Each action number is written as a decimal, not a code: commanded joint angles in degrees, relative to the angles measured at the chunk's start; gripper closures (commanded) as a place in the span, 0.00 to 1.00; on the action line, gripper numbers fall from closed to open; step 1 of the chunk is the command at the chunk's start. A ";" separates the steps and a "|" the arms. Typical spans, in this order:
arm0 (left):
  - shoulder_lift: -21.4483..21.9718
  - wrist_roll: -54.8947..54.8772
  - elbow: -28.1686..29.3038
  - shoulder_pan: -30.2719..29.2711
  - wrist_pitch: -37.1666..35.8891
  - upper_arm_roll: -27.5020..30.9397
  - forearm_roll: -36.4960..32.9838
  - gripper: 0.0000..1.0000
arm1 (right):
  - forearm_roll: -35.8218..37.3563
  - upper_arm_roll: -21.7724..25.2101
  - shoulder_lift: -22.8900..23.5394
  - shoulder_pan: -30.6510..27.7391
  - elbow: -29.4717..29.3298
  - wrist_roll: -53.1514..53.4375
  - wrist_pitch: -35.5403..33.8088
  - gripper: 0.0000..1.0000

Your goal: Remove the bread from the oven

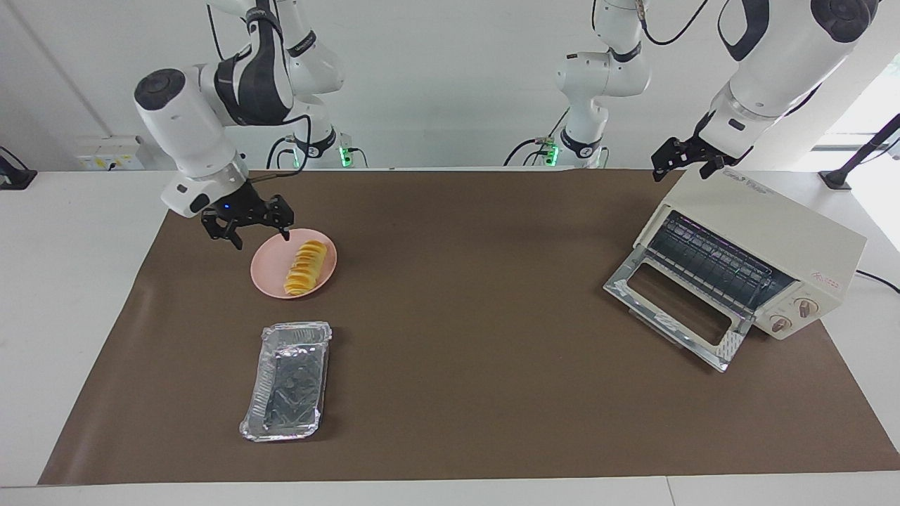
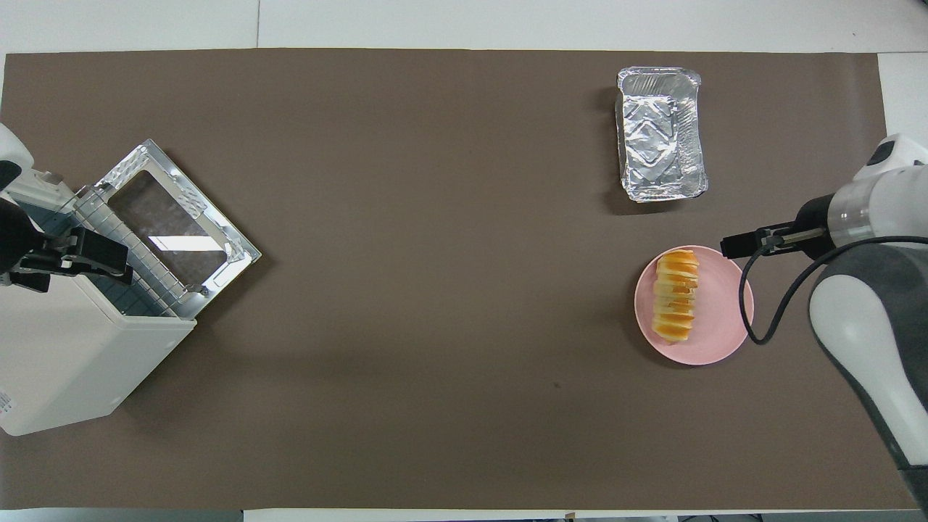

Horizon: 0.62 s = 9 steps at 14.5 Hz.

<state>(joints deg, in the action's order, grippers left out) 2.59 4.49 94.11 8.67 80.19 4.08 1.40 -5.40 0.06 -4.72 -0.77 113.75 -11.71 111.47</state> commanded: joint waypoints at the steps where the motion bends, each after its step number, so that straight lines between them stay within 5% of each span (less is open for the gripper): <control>1: 0.75 -0.01 0.20 -0.50 -0.73 -0.30 0.09 0.00 | 0.30 -0.32 1.03 -1.07 -10.71 -2.00 -11.23 0.00; 5: 0.75 -0.01 0.20 -0.50 -0.73 -0.30 0.09 0.00 | 2.06 -0.32 1.03 -3.09 -22.32 -2.18 -28.82 0.00; 9: 0.75 -0.01 0.20 -0.50 -0.73 -0.30 0.09 0.00 | 4.77 -0.41 0.51 -2.93 -24.90 -2.09 -32.47 0.00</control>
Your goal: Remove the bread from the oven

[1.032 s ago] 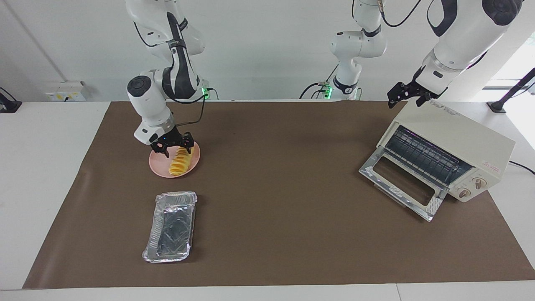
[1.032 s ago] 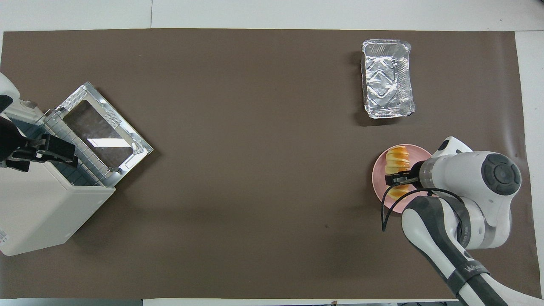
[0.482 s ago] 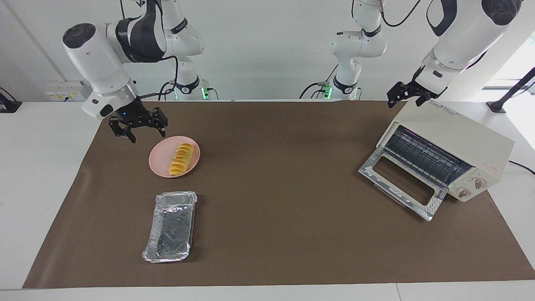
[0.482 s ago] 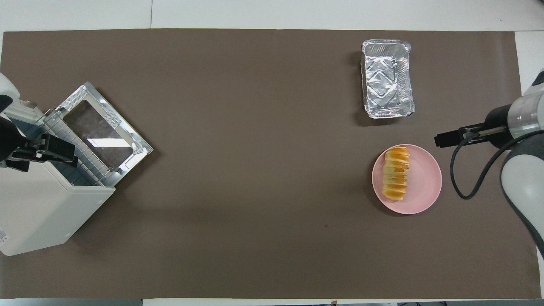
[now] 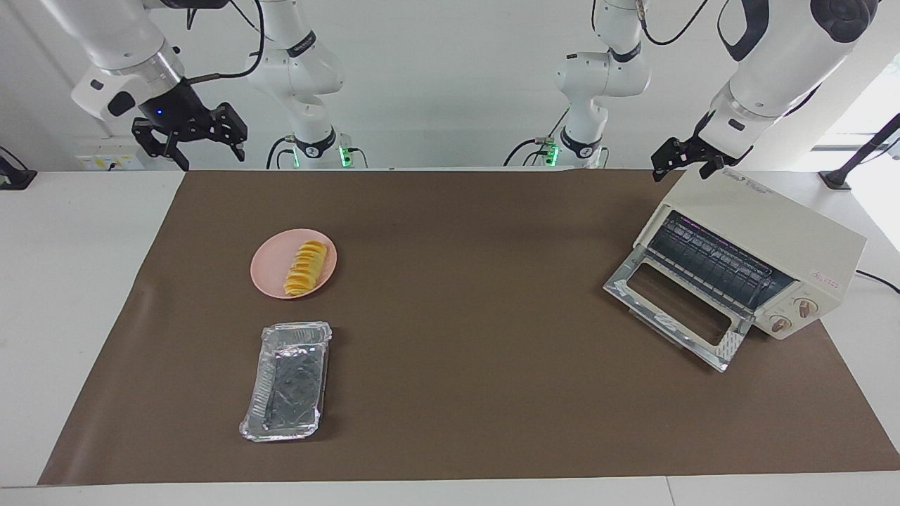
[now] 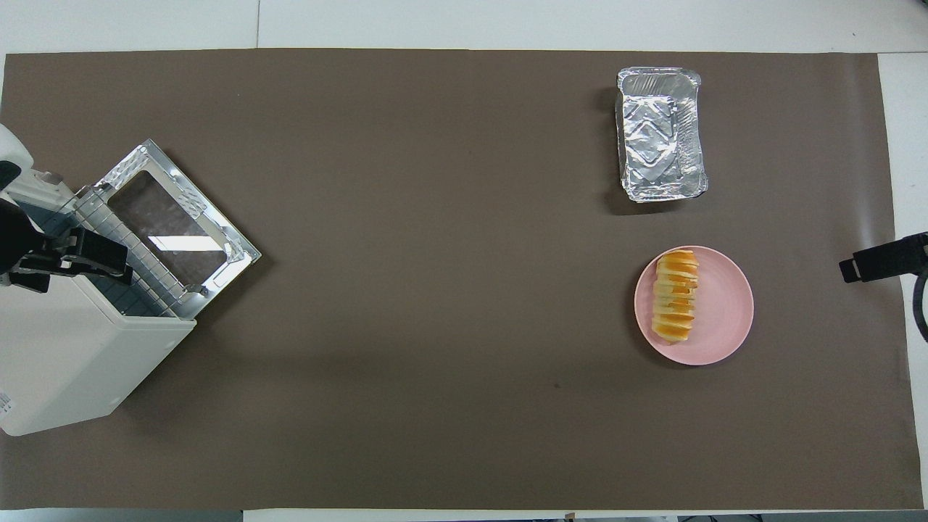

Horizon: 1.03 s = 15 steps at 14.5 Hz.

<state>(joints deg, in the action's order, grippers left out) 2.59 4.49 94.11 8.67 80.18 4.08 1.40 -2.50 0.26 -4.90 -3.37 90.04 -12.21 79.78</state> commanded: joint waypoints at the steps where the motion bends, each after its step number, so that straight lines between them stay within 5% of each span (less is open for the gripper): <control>1: 0.75 -0.01 0.20 -0.50 -0.73 -0.30 0.09 0.00 | 3.63 -0.87 0.50 -0.06 -0.57 -1.50 0.19 0.00; 6: 0.75 -0.01 0.20 -0.50 -0.73 -0.30 0.09 0.00 | 4.26 -1.14 -0.29 -0.15 4.53 -0.89 6.88 0.00; 15: 0.75 -0.01 0.20 -0.50 -0.73 -0.30 0.09 0.00 | 3.12 -1.32 0.33 -0.77 4.00 -0.71 5.92 0.00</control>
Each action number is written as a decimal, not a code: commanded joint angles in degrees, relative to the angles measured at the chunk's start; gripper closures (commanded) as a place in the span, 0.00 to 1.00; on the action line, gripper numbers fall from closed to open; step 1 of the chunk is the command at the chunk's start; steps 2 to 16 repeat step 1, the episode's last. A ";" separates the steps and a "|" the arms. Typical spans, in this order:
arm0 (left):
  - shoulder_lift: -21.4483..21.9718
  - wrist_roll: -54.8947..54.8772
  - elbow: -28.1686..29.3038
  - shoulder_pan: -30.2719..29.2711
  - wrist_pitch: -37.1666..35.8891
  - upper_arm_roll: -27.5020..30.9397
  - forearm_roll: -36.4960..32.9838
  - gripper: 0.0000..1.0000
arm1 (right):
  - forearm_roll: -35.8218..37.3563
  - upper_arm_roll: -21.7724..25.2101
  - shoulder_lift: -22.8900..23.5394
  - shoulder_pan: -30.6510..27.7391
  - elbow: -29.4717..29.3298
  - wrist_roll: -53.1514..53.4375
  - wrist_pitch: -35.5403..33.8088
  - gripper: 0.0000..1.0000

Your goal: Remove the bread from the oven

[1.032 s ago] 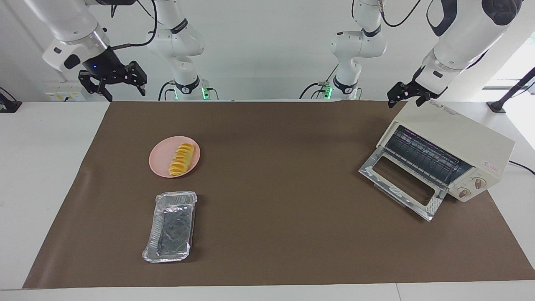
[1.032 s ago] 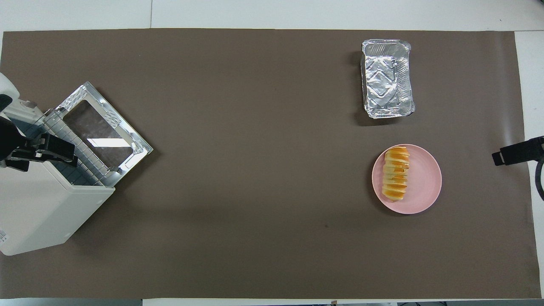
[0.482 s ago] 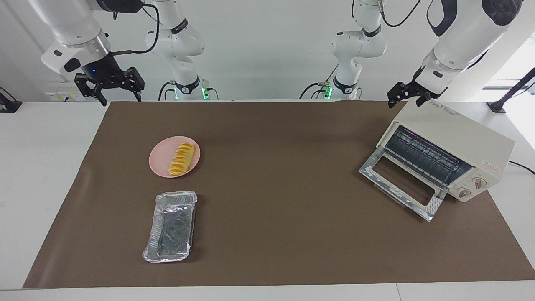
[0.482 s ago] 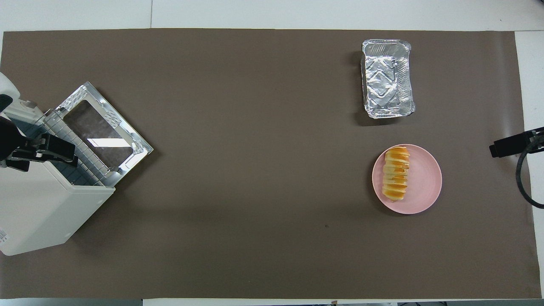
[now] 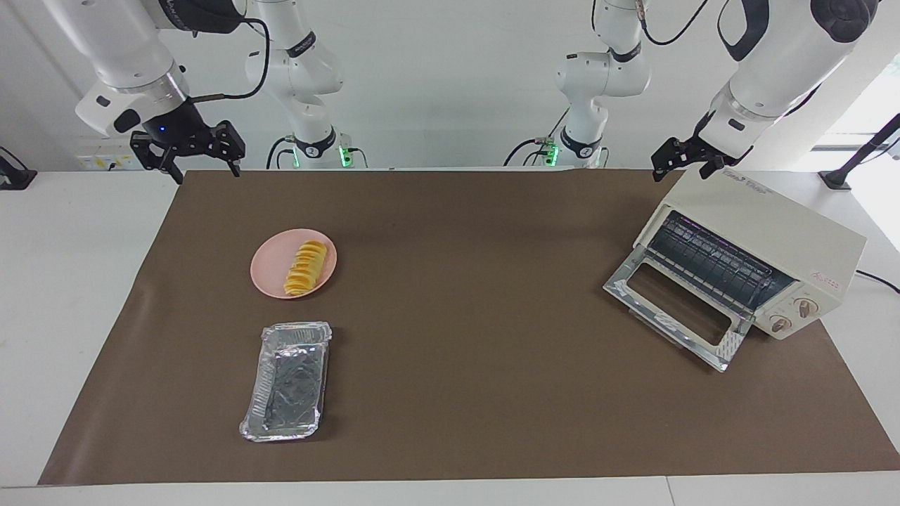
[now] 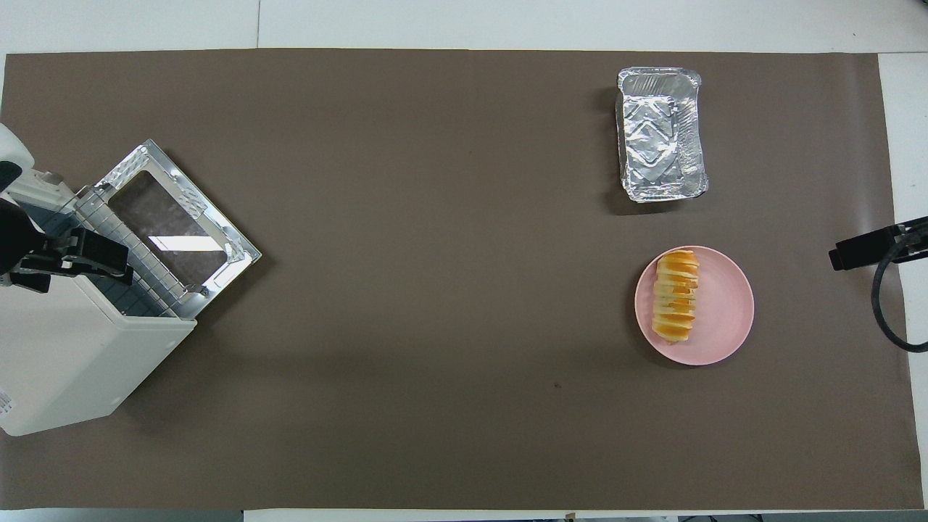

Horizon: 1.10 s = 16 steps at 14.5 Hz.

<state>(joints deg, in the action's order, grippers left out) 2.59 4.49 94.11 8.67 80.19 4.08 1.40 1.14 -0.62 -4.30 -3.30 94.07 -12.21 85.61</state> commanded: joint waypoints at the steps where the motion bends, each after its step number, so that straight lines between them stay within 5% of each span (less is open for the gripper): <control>1: 0.75 -0.01 0.20 -0.50 -0.73 -0.30 0.09 0.00 | -0.44 -0.35 -0.36 -0.66 -0.02 -0.71 -0.18 0.00; 16: 0.75 -0.01 0.20 -0.50 -0.73 -0.30 0.09 0.00 | -0.44 -0.35 -0.36 -0.66 -0.02 -0.71 -0.18 0.00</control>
